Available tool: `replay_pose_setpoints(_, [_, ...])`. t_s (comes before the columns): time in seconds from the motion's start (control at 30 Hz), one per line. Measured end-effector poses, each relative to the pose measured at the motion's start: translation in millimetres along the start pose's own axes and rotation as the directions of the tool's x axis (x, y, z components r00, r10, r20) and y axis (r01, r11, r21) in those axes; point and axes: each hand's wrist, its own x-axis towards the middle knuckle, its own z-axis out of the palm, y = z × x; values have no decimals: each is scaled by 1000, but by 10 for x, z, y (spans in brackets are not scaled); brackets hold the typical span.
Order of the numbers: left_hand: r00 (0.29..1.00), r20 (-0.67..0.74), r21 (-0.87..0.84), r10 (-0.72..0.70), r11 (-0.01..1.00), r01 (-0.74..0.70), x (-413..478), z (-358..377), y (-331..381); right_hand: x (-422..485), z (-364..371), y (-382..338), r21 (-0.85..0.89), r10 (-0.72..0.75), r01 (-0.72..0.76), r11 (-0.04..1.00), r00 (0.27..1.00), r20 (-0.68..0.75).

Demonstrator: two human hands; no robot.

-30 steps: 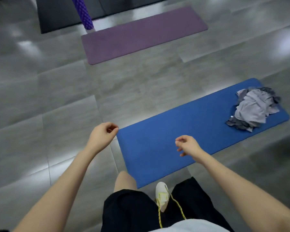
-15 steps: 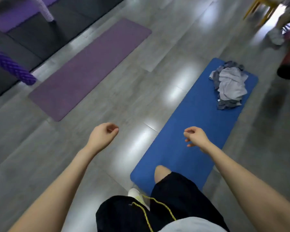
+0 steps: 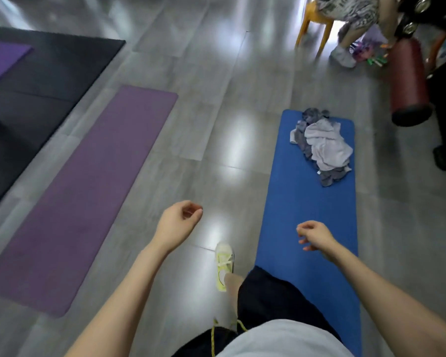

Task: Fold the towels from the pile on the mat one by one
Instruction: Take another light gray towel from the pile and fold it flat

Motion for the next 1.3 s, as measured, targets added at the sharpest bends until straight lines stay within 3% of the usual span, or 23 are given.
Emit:
replay_pose_setpoints(0.23, [994,99,86,54,994,-62,1643,-713,49,684,274,-1182,119,40,-34,992,998,-49])
replay_pose_setpoints(0.37, [965,239,137,106,980,-141,2632,-905,209,993,370,-1677,225,101,-77,971,990,-97])
replay_pose_setpoints(0.57, [832,482,172,274,902,-397,4330,-943,669,1469,493,-2269,423,219,-107,900,949,-226])
replay_pose_setpoints(0.7, [738,573,140,356,845,-516,5137,-825,1067,1552,584,-2564,564,353,-130,816,883,-308])
replay_pose_setpoints(0.87, [600,694,85,398,782,-617,5933,-320,1582,1761,563,-2781,705,508,-107,701,768,-389])
replay_pose_setpoints(1.07, [359,829,67,429,561,-825,6312,650,2086,2089,184,-2722,747,555,-93,658,730,-398])
replay_pose_setpoints(1.3, [320,813,77,486,455,-887,6441,1939,2521,2657,-557,-2280,700,521,-81,710,728,-445])
